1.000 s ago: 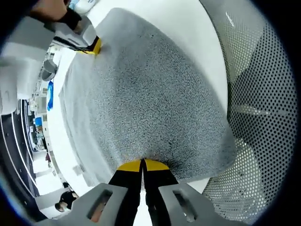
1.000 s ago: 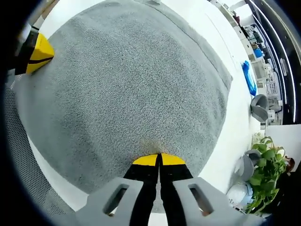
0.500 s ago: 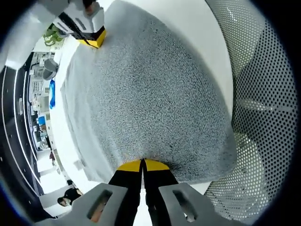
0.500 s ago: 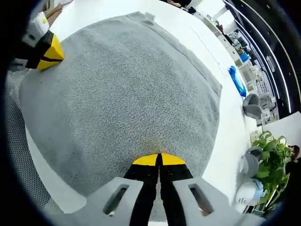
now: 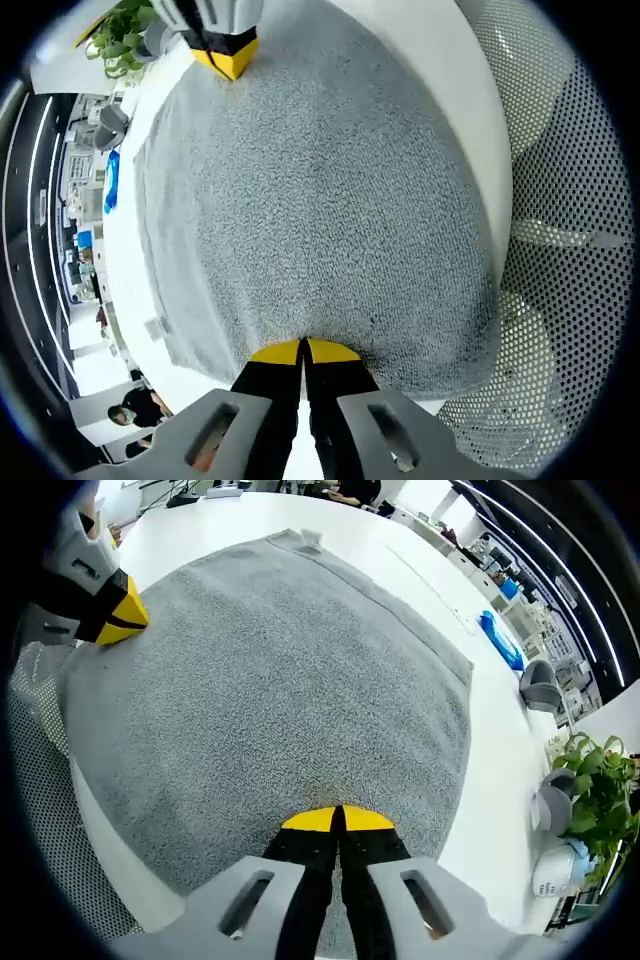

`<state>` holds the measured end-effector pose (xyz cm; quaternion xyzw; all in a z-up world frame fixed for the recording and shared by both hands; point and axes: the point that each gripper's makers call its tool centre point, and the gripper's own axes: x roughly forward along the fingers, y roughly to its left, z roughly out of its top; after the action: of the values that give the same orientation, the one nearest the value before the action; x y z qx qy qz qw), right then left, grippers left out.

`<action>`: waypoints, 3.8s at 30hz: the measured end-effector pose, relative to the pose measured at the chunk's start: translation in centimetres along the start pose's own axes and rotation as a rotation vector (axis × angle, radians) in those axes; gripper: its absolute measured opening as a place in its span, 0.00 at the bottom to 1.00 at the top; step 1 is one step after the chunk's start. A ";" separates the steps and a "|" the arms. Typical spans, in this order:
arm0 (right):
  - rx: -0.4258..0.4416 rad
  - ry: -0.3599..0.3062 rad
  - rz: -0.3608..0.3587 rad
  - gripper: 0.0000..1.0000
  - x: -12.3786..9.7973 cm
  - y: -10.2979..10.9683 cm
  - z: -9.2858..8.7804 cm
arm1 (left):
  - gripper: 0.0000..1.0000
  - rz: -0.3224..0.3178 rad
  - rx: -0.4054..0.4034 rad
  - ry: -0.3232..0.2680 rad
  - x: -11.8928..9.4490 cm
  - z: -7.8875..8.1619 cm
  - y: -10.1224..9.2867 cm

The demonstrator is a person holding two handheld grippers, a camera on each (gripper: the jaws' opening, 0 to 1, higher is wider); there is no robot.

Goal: Fold the towel on the table until its edges align and the towel forms a compact rectangular stack.

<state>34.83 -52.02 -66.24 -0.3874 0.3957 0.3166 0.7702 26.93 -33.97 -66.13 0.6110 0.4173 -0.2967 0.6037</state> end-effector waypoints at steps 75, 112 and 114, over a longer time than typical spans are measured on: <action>0.001 -0.090 0.096 0.00 -1.3 5.0 1.5 | 0.01 -0.073 -0.352 -0.055 2.6 -4.4 3.9; 0.247 -0.257 0.177 0.00 -1.6 5.2 2.0 | 0.01 -0.047 -0.296 -0.792 -3.9 5.5 3.9; 0.280 -0.274 0.199 0.00 -1.6 5.2 2.0 | 0.01 -0.157 -0.250 -0.838 -4.6 7.3 1.3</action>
<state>30.61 -48.05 -65.90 -0.1893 0.3638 0.3827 0.8279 26.94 -41.80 -62.19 0.3269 0.2143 -0.5109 0.7656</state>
